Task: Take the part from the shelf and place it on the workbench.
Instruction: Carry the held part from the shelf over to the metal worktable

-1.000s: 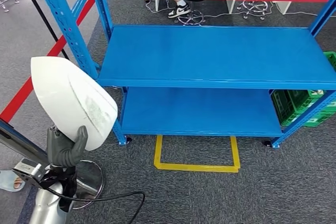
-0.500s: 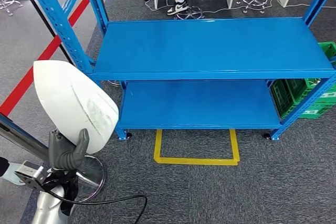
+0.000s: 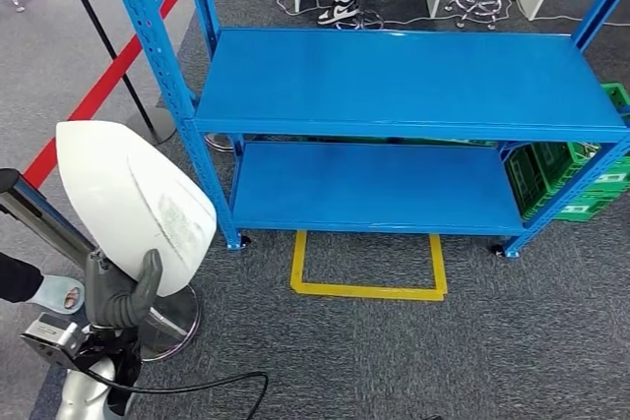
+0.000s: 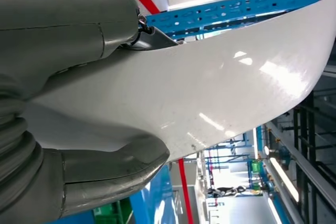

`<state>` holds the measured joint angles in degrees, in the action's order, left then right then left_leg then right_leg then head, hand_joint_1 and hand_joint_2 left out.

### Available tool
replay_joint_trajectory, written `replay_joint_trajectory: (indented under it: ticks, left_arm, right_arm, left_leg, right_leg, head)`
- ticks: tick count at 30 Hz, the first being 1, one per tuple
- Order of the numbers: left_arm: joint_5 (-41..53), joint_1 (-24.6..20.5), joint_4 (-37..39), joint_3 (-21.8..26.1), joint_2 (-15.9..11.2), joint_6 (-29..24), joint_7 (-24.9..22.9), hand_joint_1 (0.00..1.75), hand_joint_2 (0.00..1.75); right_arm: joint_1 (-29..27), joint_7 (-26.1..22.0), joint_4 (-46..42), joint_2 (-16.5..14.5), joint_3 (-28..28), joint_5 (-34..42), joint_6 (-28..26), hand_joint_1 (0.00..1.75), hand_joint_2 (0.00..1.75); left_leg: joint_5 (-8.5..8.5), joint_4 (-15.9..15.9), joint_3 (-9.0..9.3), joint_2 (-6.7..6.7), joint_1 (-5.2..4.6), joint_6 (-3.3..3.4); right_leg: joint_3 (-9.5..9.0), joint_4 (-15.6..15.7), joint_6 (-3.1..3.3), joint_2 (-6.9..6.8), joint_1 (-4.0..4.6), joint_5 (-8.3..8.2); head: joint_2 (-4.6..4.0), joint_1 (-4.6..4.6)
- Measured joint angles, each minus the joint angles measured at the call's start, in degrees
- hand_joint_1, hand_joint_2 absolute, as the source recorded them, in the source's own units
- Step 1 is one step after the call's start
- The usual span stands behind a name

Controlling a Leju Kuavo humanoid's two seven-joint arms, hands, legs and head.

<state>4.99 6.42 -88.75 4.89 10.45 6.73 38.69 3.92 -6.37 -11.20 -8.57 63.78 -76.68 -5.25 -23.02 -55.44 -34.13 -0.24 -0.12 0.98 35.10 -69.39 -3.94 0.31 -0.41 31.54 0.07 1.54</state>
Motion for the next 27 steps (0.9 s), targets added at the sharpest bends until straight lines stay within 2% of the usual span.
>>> replay_joint_trajectory:
  ticks: [2,3,4,6,7,8,9,11,12,13,14,15,16,17,18,19,20,21,22,23,24,26,27]
  left_arm:
    - [-0.68,0.16,-0.84,0.44,-0.05,0.32,0.00,1.75,1.75]
    - [-1.02,0.23,-1.38,0.78,-0.07,0.50,0.00,1.75,1.75]
    - [-1.27,0.34,-1.93,1.13,-0.07,0.81,0.00,1.75,1.75]
    - [-1.51,0.62,-2.79,1.73,-0.12,1.67,0.00,1.75,1.75]
    - [-1.53,0.74,-3.10,1.96,-0.15,2.00,0.00,1.75,1.75]
    - [-1.51,0.82,-3.33,2.17,-0.18,2.18,0.00,1.75,1.75]
    - [-1.48,0.85,-3.50,2.33,-0.20,2.24,0.00,1.75,1.75]
    - [-1.46,0.84,-3.64,2.51,-0.20,2.30,0.00,1.75,1.75]
    - [-1.52,0.84,-3.67,2.57,-0.20,2.34,0.01,1.75,1.75]
    - [-1.67,0.84,-3.67,2.62,-0.20,2.41,0.00,1.75,1.75]
    - [-1.92,0.82,-3.67,2.69,-0.20,2.54,0.00,1.75,1.75]
    - [-2.27,0.79,-3.67,2.75,-0.20,2.73,0.00,1.75,1.75]
    - [-2.63,0.70,-3.67,2.81,-0.20,2.98,0.00,1.75,1.75]
    - [-2.98,0.55,-3.68,2.88,-0.20,3.28,0.00,1.75,1.75]
    - [-3.24,0.33,-3.70,2.94,-0.20,3.54,0.01,1.75,1.75]
    - [-3.39,0.13,-3.72,3.03,-0.20,3.77,0.01,1.75,1.75]
    - [-3.48,0.00,-3.74,3.15,-0.20,3.95,0.01,1.75,1.75]
    - [-3.49,-0.06,-3.73,3.29,-0.19,4.06,0.01,1.75,1.75]
    - [-3.39,-0.11,-3.68,3.42,-0.17,4.17,0.00,1.75,1.75]
    - [-3.16,-0.15,-3.64,3.51,-0.11,4.23,0.00,1.75,1.75]
    - [-2.91,-0.24,-3.60,3.55,-0.04,4.27,0.00,1.75,1.75]
    - [-2.56,-0.39,-3.55,3.56,0.05,4.29,0.00,1.75,1.75]
    - [-2.55,-0.48,-3.49,3.56,0.06,4.29,0.00,1.75,1.75]
  right_arm:
    - [0.27,-0.30,-0.02,0.08,0.57,2.94,-0.22,0.00,0.00]
    - [0.43,-0.51,-0.03,0.09,1.24,4.93,-0.30,0.00,0.00]
    - [0.57,-0.61,-0.03,0.09,2.11,6.54,-0.25,0.00,0.00]
    - [0.53,-0.19,-0.03,0.11,3.45,7.58,0.17,0.00,0.00]
    - [0.46,0.16,-0.04,0.15,3.76,7.29,0.35,0.00,0.00]
    - [0.41,0.43,-0.06,0.21,3.86,7.02,0.44,0.00,0.00]
    - [0.41,0.57,-0.09,0.26,3.95,6.88,0.46,0.00,0.00]
    - [0.47,0.84,-0.14,0.33,4.22,6.80,0.38,0.00,0.00]
    - [0.47,1.12,-0.14,0.34,4.38,6.79,0.29,0.00,0.00]
    - [0.45,1.41,-0.14,0.34,4.52,6.76,0.19,0.00,0.00]
    - [0.43,1.66,-0.14,0.35,4.63,6.65,0.10,0.00,0.00]
    - [0.42,1.75,-0.14,0.35,4.69,6.47,0.03,0.00,0.00]
    - [0.45,1.65,-0.14,0.35,4.73,6.27,-0.08,0.00,0.00]
    - [0.49,1.43,-0.15,0.35,4.74,6.04,-0.28,0.00,0.00]
    - [0.55,1.12,-0.15,0.35,4.74,5.88,-0.49,0.00,0.00]
    - [0.61,0.79,-0.16,0.35,4.74,5.75,-0.70,0.00,0.00]
    - [0.62,0.49,-0.16,0.34,4.74,5.59,-0.85,0.00,0.00]
    - [0.57,0.26,-0.16,0.34,4.73,5.43,-0.90,0.00,0.00]
    - [0.46,0.13,-0.16,0.34,4.73,5.25,-0.92,0.00,0.00]
    - [0.30,0.05,-0.15,0.32,4.73,5.10,-0.79,0.00,0.00]
    - [0.16,0.02,-0.15,0.28,4.73,5.03,-0.39,0.00,0.00]
    - [0.12,0.01,-0.13,0.20,4.74,5.08,1.22,0.00,0.00]
    - [0.19,0.02,-0.13,0.18,4.74,5.14,2.12,0.00,0.00]
  left_leg:
    - [0.79,-0.21,-0.91,-0.09,-0.07,-0.54]
    - [1.23,-0.29,-1.15,-0.12,-0.15,-0.83]
    - [1.67,-0.35,-1.31,-0.13,-0.22,-1.12]
    - [2.33,-0.37,-1.52,-0.20,-0.18,-1.70]
    - [1.70,-0.71,-1.84,-0.22,-0.11,-2.04]
    - [0.05,-1.83,-2.36,-0.25,-0.05,-2.36]
    - [-2.59,-4.07,-3.15,-0.24,0.02,-2.66]
    - [-8.40,-11.39,-5.03,-0.22,0.09,-3.08]
    - [-9.84,-14.82,-5.62,-0.22,0.11,-3.18]
    - [-9.85,-16.90,-5.56,-0.22,0.11,-3.18]
    - [-8.67,-17.12,-4.67,-0.22,0.11,-3.11]
    - [-6.96,-15.41,-2.83,-0.22,0.10,-2.94]
    - [-5.65,-12.14,-0.11,-0.22,0.10,-2.72]
    - [-5.04,-7.73,3.21,-0.23,0.05,-2.49]
    - [-5.20,-3.43,6.14,-0.25,-0.01,-2.21]
    - [-5.61,-0.34,8.04,-0.28,-0.15,-1.96]
    - [-5.81,1.45,8.83,-0.31,-0.34,-1.67]
    - [-5.62,1.96,8.44,-0.28,-0.43,-1.32]
    - [-5.01,1.91,7.75,-0.22,-0.47,-0.95]
    - [-4.37,1.95,7.06,-0.14,-0.42,-0.51]
    - [-3.69,2.01,6.33,-0.05,-0.31,-0.15]
    - [-2.42,1.93,4.93,0.09,-0.30,0.23]
    - [-1.80,1.88,4.17,0.18,-0.34,0.24]
  right_leg:
    - [-5.84,8.52,0.11,0.16,-0.11,-1.75]
    - [-7.55,11.34,0.30,0.31,-0.11,-1.96]
    - [-8.29,12.71,0.53,0.45,-0.03,-1.81]
    - [-7.62,12.79,1.35,0.43,0.03,-2.32]
    - [-7.29,12.76,1.87,0.31,0.01,-2.71]
    - [-6.78,12.79,2.44,0.18,-0.05,-3.27]
    - [-6.15,12.82,2.93,0.07,-0.10,-3.94]
    - [-4.52,12.74,3.35,0.00,0.01,-5.29]
    - [-3.65,12.70,3.39,-0.06,0.08,-5.95]
    - [-2.81,12.67,3.38,-0.12,0.15,-6.56]
    - [-2.03,12.65,3.33,-0.18,0.22,-7.14]
    - [-1.31,12.63,3.23,-0.20,0.27,-7.72]
    - [-0.72,12.62,3.10,-0.18,0.31,-8.28]
    - [-0.22,12.56,2.91,-0.15,0.40,-8.79]
    - [0.21,12.50,2.70,-0.10,0.48,-9.37]
    - [0.59,12.53,2.46,-0.08,0.49,-10.01]
    - [0.98,12.60,2.16,-0.07,0.46,-10.67]
    - [1.35,12.72,1.84,-0.03,0.36,-11.35]
    - [1.83,12.64,1.52,-0.02,0.22,-11.31]
    - [2.43,11.80,1.20,0.00,0.13,-10.11]
    - [3.21,9.82,0.91,0.02,0.08,-7.78]
    - [4.97,2.68,0.48,0.00,0.01,-1.67]
    - [5.50,-1.08,0.34,-0.01,0.00,0.15]
  head:
    - [0.00,0.02]
    - [0.00,0.08]
    - [0.01,0.14]
    - [0.01,0.20]
    - [0.00,0.23]
    - [0.00,0.32]
    - [0.00,0.42]
    - [0.00,0.57]
    - [0.00,0.57]
    - [0.00,0.57]
    - [0.00,0.57]
    - [0.00,0.56]
    - [0.00,0.57]
    - [0.00,0.59]
    - [0.00,0.57]
    - [0.00,0.58]
    - [0.00,0.59]
    - [0.00,0.59]
    - [0.00,0.67]
    - [0.00,0.62]
    - [0.00,0.52]
    - [0.00,0.27]
    - [0.00,0.23]
